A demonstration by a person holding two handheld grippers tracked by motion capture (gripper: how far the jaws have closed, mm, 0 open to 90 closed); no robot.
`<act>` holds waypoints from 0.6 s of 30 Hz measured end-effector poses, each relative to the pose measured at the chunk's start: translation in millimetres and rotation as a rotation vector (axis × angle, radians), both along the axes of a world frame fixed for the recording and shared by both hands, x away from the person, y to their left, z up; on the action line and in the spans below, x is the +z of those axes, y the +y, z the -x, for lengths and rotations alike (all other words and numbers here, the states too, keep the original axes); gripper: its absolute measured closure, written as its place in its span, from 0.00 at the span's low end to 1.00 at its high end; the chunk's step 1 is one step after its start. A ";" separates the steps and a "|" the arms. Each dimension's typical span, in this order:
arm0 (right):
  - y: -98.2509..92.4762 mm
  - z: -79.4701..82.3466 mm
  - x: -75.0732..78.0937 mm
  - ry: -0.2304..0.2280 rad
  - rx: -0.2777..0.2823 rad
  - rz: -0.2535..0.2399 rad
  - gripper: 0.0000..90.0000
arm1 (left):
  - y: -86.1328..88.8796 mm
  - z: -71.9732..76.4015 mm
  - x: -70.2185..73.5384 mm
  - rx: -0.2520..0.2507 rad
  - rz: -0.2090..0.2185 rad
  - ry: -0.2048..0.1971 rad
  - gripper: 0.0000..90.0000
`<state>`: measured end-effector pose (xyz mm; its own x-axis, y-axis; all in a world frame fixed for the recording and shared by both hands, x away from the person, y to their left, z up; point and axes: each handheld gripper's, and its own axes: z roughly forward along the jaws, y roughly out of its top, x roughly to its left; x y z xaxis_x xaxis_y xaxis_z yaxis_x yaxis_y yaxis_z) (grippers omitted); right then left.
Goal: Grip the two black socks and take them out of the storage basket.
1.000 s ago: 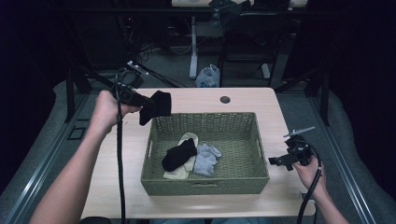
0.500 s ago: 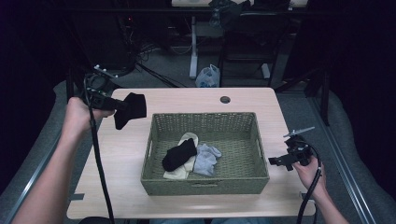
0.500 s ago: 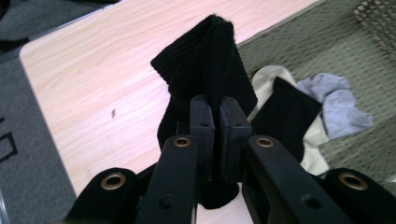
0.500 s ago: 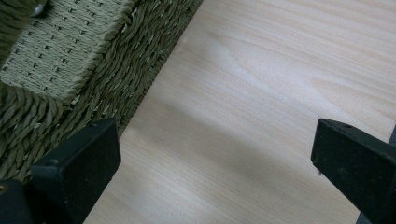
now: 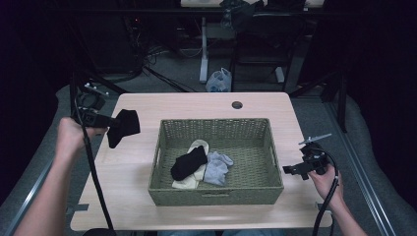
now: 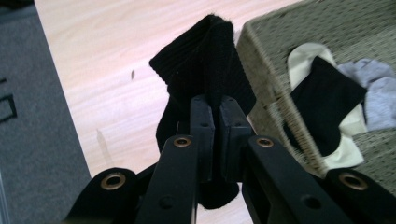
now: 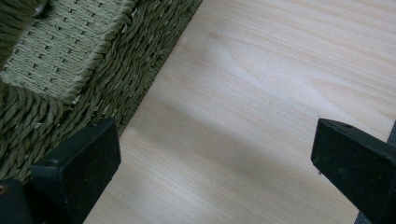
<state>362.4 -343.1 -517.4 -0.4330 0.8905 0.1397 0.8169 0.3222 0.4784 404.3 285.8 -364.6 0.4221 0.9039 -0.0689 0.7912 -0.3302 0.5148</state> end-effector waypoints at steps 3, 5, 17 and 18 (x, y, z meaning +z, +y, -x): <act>0.5 0.0 -0.5 -0.003 -0.001 0.001 0.01 | 6.0 -0.5 -13.4 0.022 -0.006 0.026 0.96; 0.6 -0.1 -0.5 -0.003 0.000 0.000 0.01 | 8.9 -1.1 -20.8 0.029 -0.012 0.034 0.96; 0.7 0.0 -0.6 -0.003 0.000 -0.001 0.01 | 20.6 -6.4 -73.5 0.091 -0.009 0.113 0.96; 0.7 -0.1 -0.7 -0.003 0.000 -0.001 0.01 | 20.5 -6.8 -77.0 0.094 -0.008 0.118 0.96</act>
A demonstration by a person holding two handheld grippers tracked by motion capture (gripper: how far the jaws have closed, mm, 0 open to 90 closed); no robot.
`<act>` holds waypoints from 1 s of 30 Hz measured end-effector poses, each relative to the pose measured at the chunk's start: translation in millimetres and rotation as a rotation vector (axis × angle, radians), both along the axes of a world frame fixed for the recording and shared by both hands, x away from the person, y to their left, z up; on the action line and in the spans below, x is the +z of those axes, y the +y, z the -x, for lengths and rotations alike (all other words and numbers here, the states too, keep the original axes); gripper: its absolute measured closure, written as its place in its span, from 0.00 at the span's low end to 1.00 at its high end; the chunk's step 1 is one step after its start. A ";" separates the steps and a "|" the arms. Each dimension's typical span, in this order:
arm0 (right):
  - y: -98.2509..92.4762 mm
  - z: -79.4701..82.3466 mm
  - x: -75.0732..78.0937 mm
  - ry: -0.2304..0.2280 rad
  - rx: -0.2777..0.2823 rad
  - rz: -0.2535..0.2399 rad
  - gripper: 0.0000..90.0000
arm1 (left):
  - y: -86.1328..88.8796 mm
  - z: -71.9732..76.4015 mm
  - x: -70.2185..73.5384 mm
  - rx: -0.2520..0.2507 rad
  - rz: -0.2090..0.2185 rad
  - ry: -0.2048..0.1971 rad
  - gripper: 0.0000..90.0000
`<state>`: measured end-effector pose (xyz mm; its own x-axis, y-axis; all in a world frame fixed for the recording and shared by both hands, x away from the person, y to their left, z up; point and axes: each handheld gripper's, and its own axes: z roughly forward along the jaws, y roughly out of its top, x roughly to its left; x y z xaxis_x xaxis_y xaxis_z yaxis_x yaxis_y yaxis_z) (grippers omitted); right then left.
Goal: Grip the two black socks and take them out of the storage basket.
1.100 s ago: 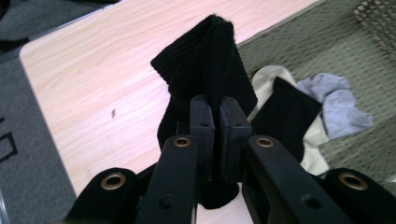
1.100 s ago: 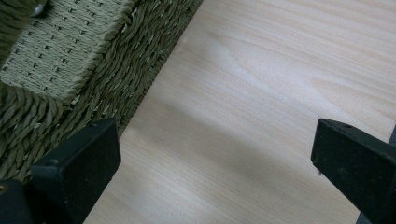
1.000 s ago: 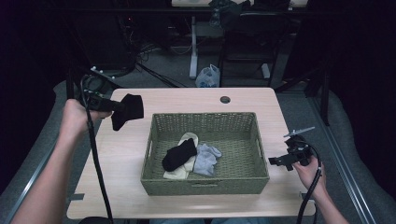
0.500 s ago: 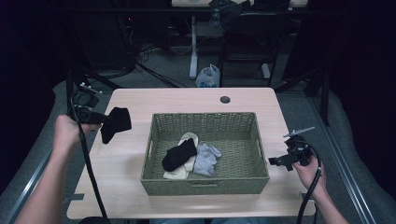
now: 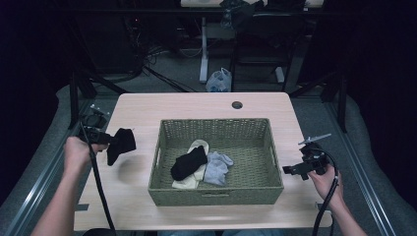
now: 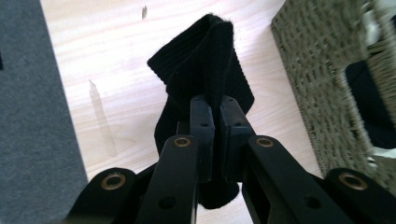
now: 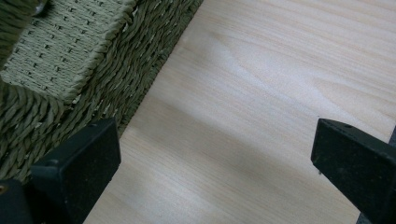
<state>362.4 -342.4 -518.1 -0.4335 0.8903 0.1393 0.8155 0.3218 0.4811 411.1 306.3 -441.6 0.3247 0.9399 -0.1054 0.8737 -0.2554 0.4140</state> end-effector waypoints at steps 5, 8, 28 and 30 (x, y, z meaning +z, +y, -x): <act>-0.2 -0.1 -0.3 0.001 0.000 -0.004 0.01 | -2.9 -3.5 -26.3 0.003 0.001 0.049 0.95; -0.4 -0.2 -0.2 -0.001 0.000 -0.007 0.01 | -5.1 -5.2 -37.6 0.002 0.001 0.073 0.95; -1.1 0.1 0.6 0.002 -0.001 -0.009 0.01 | -1.1 2.2 -34.0 0.002 0.081 0.065 0.34; -1.1 0.1 0.5 0.002 -0.001 -0.008 0.01 | -2.7 5.1 -18.5 -0.009 0.074 0.030 0.24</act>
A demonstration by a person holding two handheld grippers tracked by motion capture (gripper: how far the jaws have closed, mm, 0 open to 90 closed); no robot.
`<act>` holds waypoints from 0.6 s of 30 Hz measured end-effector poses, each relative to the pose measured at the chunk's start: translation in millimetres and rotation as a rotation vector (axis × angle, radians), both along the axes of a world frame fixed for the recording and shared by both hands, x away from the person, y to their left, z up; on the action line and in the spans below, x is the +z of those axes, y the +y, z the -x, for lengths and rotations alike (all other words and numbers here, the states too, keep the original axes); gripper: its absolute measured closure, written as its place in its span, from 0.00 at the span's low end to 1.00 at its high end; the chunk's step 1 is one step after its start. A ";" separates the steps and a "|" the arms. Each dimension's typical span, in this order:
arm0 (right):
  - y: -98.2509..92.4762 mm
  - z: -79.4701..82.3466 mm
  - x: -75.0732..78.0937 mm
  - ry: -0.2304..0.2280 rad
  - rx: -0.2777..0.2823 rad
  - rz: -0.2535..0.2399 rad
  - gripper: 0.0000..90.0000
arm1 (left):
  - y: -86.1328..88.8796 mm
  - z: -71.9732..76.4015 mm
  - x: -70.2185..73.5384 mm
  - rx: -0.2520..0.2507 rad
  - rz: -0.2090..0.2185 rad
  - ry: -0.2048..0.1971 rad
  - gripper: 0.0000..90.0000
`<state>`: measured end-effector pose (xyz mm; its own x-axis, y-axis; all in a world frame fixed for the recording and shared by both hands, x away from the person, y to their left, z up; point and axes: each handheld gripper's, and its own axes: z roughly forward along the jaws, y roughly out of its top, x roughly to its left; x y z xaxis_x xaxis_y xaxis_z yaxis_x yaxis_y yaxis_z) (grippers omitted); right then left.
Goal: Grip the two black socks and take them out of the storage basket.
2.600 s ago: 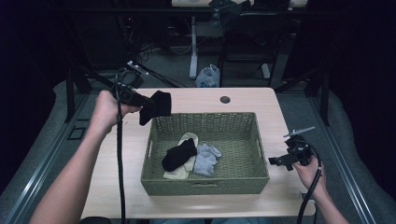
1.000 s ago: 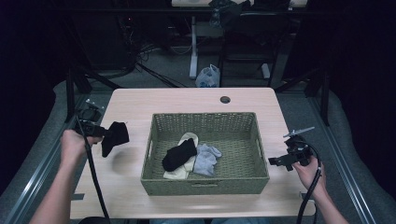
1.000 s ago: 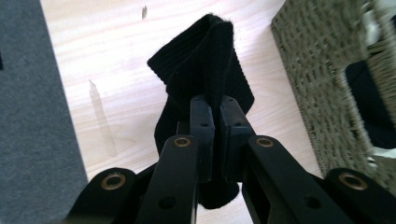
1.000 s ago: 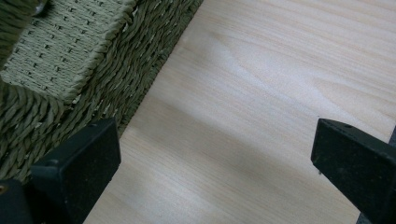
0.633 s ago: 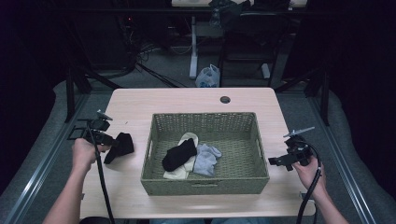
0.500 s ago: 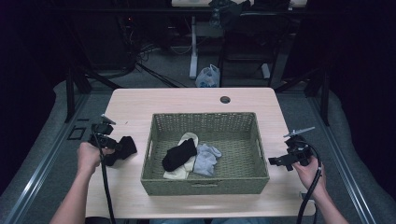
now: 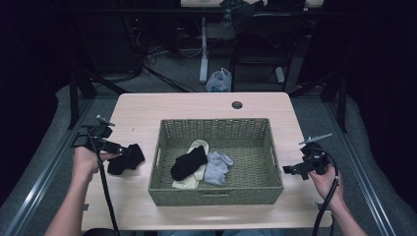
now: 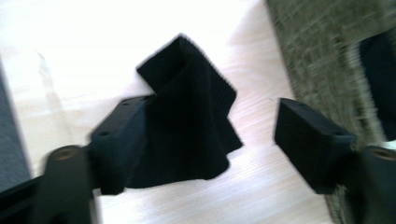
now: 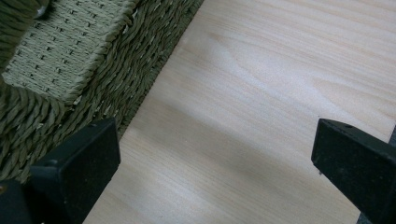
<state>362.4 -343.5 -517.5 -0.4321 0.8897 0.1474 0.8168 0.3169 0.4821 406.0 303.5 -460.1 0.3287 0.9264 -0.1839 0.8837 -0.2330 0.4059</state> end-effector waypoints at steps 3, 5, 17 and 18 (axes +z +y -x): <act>0.4 0.7 0.8 -0.005 -0.004 0.002 0.01 | -8.3 4.1 31.7 -0.030 -0.011 -0.059 0.17; 0.6 0.7 0.7 -0.008 -0.006 -0.004 0.01 | -11.7 4.9 40.2 -0.046 -0.017 -0.078 0.17; -1.4 0.6 1.8 -0.012 -0.003 -0.016 0.00 | -75.9 2.0 96.6 -0.206 -0.028 -0.196 0.05; -1.4 0.5 1.7 -0.013 -0.002 -0.020 0.00 | -79.3 1.8 98.1 -0.212 -0.029 -0.200 0.05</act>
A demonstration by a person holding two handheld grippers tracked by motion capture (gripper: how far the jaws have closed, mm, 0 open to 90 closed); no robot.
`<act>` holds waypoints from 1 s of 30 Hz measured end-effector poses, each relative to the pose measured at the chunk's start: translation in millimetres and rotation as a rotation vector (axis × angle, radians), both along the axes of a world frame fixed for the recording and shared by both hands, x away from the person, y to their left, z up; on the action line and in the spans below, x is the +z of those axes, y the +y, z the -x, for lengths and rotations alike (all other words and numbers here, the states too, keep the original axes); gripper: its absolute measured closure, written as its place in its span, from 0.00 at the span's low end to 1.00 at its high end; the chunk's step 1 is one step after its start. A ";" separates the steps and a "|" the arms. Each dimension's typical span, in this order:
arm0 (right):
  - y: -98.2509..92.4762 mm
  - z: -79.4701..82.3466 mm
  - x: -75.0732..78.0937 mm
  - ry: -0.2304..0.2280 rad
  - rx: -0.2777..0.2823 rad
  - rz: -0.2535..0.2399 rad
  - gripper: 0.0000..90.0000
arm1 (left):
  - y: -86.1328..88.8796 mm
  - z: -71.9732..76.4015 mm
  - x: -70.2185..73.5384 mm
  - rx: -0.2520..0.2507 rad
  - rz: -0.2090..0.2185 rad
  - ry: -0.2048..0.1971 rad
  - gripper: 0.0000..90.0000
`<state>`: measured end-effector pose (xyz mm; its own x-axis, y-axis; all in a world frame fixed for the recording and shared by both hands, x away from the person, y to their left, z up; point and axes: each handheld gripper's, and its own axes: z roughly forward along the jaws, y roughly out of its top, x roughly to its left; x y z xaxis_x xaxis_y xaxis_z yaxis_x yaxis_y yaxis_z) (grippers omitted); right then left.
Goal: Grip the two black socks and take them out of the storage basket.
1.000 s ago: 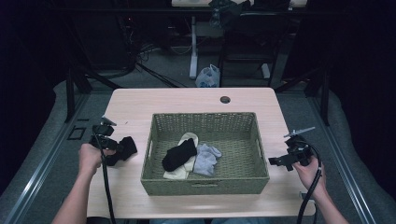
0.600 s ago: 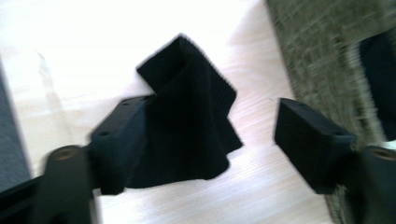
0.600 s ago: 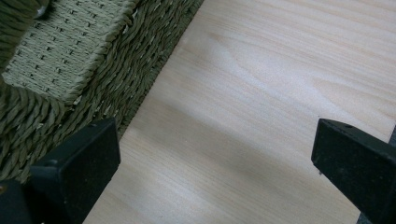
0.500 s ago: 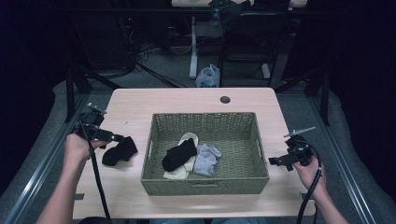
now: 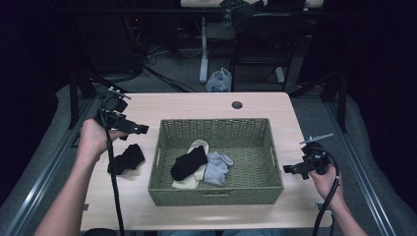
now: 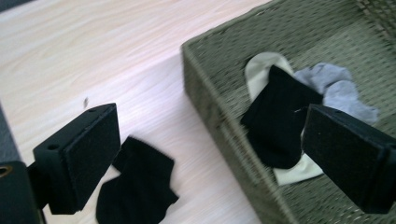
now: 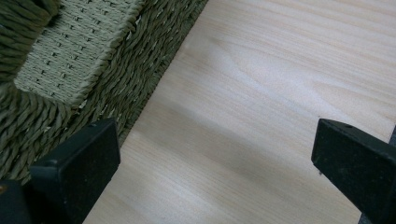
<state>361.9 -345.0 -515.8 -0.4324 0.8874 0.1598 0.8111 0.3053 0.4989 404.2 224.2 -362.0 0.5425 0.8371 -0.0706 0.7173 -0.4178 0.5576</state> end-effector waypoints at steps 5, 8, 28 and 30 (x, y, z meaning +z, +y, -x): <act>0.0 -0.6 -0.4 -0.002 0.002 -0.016 0.00 | -20.4 -0.9 6.5 -0.030 -0.005 -0.014 0.03; -0.8 -0.3 0.2 -0.007 0.003 -0.021 0.00 | -30.0 -1.6 7.3 -0.046 -0.005 -0.016 0.02; -0.5 0.0 1.2 -0.013 0.010 -0.024 0.00 | -115.4 -24.7 -19.2 -0.172 -0.029 0.028 0.02; -0.8 -0.2 0.6 -0.010 0.009 -0.028 0.00 | -124.5 -27.4 -25.1 -0.186 -0.031 0.040 0.03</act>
